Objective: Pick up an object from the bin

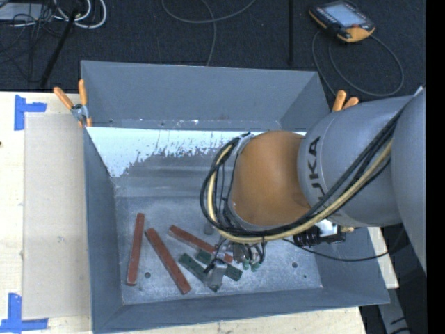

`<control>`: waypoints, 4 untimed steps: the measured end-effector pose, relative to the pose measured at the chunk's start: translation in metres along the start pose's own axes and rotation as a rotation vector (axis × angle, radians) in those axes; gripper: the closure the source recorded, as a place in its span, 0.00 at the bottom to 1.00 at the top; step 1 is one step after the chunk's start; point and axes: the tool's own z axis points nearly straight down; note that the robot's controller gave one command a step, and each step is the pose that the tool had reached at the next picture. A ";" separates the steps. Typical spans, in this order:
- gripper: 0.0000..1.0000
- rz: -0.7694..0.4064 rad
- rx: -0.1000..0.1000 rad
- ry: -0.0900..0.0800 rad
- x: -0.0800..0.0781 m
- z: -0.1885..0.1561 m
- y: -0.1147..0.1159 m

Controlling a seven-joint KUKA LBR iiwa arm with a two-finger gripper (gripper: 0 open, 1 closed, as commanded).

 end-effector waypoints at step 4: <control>1.00 0.506 -0.002 0.001 -0.007 0.087 -0.026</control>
Offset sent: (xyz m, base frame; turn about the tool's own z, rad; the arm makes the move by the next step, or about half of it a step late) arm -0.0095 -0.0155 -0.0885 0.4555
